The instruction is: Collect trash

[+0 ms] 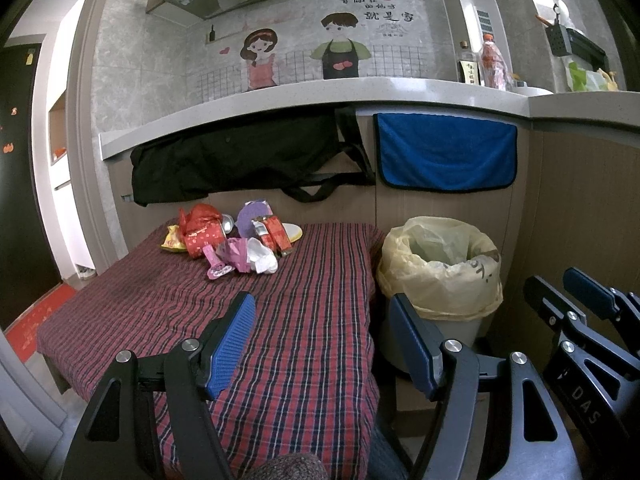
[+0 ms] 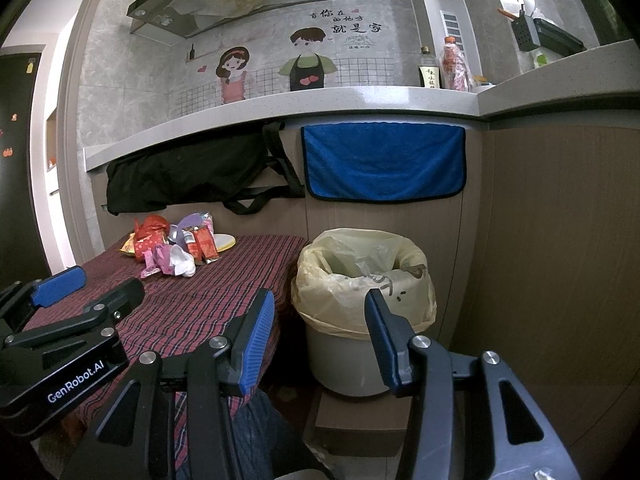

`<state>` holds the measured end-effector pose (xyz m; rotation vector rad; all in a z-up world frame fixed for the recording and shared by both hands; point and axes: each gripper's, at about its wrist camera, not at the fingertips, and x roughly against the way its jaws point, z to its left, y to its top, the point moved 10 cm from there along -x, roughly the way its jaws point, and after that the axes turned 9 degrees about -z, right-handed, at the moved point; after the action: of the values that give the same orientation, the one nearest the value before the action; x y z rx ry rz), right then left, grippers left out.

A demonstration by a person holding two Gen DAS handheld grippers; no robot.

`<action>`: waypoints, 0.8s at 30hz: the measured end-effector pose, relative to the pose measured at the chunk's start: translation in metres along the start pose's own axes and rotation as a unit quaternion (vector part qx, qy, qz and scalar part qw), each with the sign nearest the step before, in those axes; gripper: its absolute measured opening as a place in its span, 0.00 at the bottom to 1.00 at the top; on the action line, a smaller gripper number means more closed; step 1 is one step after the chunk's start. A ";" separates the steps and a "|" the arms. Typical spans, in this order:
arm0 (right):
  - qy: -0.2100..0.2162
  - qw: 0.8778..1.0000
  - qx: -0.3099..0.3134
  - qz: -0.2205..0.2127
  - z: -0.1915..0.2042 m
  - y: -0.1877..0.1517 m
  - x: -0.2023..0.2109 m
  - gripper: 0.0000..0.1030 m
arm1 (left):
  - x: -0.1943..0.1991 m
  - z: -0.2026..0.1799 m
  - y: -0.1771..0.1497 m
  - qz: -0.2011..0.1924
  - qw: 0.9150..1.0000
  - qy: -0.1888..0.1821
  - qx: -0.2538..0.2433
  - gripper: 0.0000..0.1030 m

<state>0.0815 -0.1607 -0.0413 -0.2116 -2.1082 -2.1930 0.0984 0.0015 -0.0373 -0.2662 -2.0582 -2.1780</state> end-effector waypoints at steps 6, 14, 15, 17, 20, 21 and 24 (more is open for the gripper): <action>0.000 1.000 0.000 -0.001 -0.001 0.001 0.000 0.43 | 0.000 0.000 0.001 0.000 1.000 0.000 0.000 0.68; 0.000 1.000 0.000 0.005 -0.001 0.001 -0.001 0.43 | -0.008 0.003 0.003 0.011 1.000 -0.001 0.003 0.68; -0.002 1.000 0.002 0.004 -0.002 0.002 -0.001 0.43 | -0.011 0.005 0.005 0.012 1.000 0.000 0.005 0.68; -0.006 1.000 0.007 0.002 -0.003 0.007 -0.004 0.43 | -0.017 0.009 0.009 0.014 1.000 0.003 0.011 0.68; -0.007 1.000 0.009 0.000 -0.004 0.014 -0.014 0.43 | -0.027 0.015 0.020 0.007 1.000 0.008 0.017 0.68; -0.006 1.000 0.009 -0.002 -0.004 0.018 -0.017 0.43 | -0.030 0.018 0.023 0.004 1.000 0.009 0.019 0.68; -0.003 1.000 0.013 -0.006 -0.002 0.031 -0.033 0.43 | -0.046 0.028 0.038 -0.002 1.000 0.011 0.024 0.68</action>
<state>0.1189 -0.1647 -0.0164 -0.2029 -2.1444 -2.1739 0.1526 0.0262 -0.0088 -0.2306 -2.0982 -2.1202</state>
